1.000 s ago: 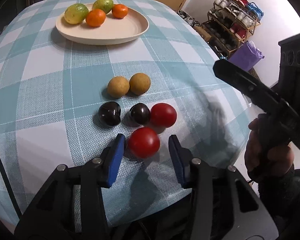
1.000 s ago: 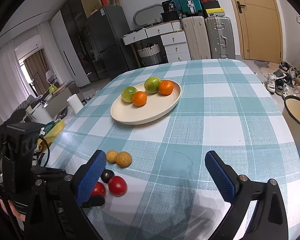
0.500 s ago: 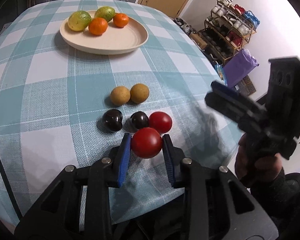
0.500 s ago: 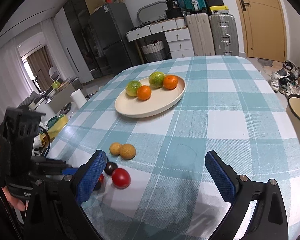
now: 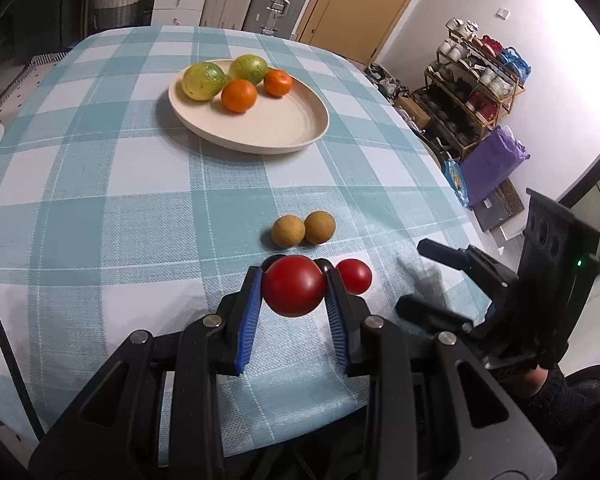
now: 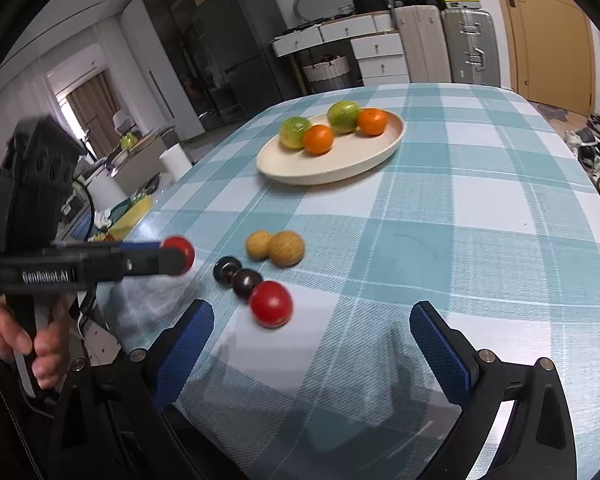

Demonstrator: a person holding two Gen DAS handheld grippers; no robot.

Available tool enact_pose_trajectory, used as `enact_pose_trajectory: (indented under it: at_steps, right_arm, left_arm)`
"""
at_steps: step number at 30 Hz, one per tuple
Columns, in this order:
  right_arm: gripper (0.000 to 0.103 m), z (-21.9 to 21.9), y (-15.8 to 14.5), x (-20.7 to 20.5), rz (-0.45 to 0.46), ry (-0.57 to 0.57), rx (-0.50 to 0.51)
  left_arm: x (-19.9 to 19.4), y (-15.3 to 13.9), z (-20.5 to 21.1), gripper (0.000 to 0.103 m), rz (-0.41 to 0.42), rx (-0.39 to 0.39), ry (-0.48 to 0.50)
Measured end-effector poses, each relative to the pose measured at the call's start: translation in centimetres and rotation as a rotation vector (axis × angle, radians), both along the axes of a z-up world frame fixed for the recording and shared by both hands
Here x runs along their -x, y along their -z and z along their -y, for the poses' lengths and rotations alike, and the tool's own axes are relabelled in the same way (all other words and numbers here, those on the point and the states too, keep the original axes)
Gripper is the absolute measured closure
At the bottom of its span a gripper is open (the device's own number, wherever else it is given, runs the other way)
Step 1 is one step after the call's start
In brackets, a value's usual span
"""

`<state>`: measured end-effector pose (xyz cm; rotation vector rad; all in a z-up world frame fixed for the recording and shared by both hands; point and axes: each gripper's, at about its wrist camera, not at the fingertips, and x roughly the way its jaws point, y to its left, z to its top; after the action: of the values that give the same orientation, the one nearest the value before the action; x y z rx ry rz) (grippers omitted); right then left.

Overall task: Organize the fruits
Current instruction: 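Lift the tomato with the left gripper while the right gripper grasps the other tomato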

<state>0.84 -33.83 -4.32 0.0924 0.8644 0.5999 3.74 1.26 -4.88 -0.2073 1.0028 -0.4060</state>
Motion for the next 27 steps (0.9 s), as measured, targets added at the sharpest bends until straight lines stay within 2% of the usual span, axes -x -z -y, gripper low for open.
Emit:
enact_pose_trajectory:
  at_steps: [12,18,20,21,24,27]
  right_arm:
    - [0.004,-2.9,0.9,-0.4,-0.003,-0.042,0.015]
    - [0.025,-3.4,1.6,-0.5,-0.02,-0.044,0.036]
    - [0.042,-3.4,1.5,-0.3,-0.001,-0.03,0.051]
    - [0.055,-3.5,1.3,-0.2,0.025,-0.014,0.073]
    - [0.059,-3.8,1.2,-0.1,0.032,-0.039,0.076]
    - [0.073,-4.2,1.5,-0.1,0.029,-0.055,0.098]
  left_arm:
    - [0.6,0.1,-1.4,0.075,-0.003,0.002,-0.026]
    - [0.6,0.6,-1.8,0.075,-0.014,0.005,-0.033]
    - [0.7,0.7,-1.9,0.075,-0.016,0.006,-0.033]
    - [0.7,0.7,-1.9,0.075,-0.017,0.008,-0.033]
    - [0.6,1.0,-1.9,0.075,-0.023,0.015,-0.035]
    - [0.6,1.0,-1.9,0.075,-0.024,0.016,-0.032]
